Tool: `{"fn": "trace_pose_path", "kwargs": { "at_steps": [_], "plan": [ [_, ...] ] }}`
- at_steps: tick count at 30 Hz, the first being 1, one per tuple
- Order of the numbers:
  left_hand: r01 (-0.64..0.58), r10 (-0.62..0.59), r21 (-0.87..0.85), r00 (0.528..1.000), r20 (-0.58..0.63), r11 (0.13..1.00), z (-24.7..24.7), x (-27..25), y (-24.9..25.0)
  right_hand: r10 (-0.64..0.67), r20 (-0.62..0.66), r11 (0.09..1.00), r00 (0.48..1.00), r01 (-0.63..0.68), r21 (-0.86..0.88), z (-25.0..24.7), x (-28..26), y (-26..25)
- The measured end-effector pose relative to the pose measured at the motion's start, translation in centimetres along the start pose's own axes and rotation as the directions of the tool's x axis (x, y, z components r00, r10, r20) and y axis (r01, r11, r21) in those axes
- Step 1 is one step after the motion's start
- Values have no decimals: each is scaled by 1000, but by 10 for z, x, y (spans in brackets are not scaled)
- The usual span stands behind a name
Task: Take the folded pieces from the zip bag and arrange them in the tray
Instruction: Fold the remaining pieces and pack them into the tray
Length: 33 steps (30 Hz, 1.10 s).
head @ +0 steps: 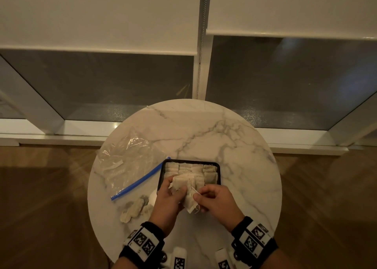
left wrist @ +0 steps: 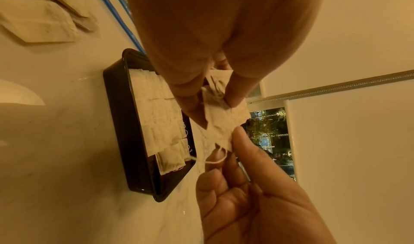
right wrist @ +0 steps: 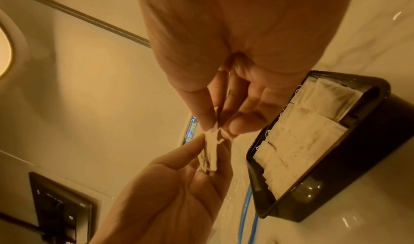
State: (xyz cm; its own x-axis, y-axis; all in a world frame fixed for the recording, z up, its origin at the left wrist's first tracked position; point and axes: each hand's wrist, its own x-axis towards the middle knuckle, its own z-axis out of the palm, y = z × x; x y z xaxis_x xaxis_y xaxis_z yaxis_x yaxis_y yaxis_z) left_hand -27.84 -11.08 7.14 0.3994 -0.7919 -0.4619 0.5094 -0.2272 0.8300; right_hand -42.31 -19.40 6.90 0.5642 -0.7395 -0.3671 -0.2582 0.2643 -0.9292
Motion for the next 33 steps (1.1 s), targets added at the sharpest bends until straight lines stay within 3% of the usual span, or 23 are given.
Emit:
{"fn": "trace_pose_path", "kwargs": {
  "at_steps": [12, 23, 28, 33],
  "plan": [
    [-24, 20, -28, 992, -128, 999, -15, -9, -5, 5, -101, 1000, 995, -2, 30, -8, -14, 6],
    [93, -75, 66, 969, -237, 993, -37, -5, -20, 12, -236, 994, 972, 15, 111, -28, -15, 8],
    [137, -151, -99, 976, -158, 986, -27, -11, -13, 44, -197, 983, 979, -7, 183, -23, -17, 3],
    [212, -231, -166, 967, -107, 963, -18, -11, -10, 25, -158, 997, 987, -15, 70, -16, -16, 2]
  ]
}}
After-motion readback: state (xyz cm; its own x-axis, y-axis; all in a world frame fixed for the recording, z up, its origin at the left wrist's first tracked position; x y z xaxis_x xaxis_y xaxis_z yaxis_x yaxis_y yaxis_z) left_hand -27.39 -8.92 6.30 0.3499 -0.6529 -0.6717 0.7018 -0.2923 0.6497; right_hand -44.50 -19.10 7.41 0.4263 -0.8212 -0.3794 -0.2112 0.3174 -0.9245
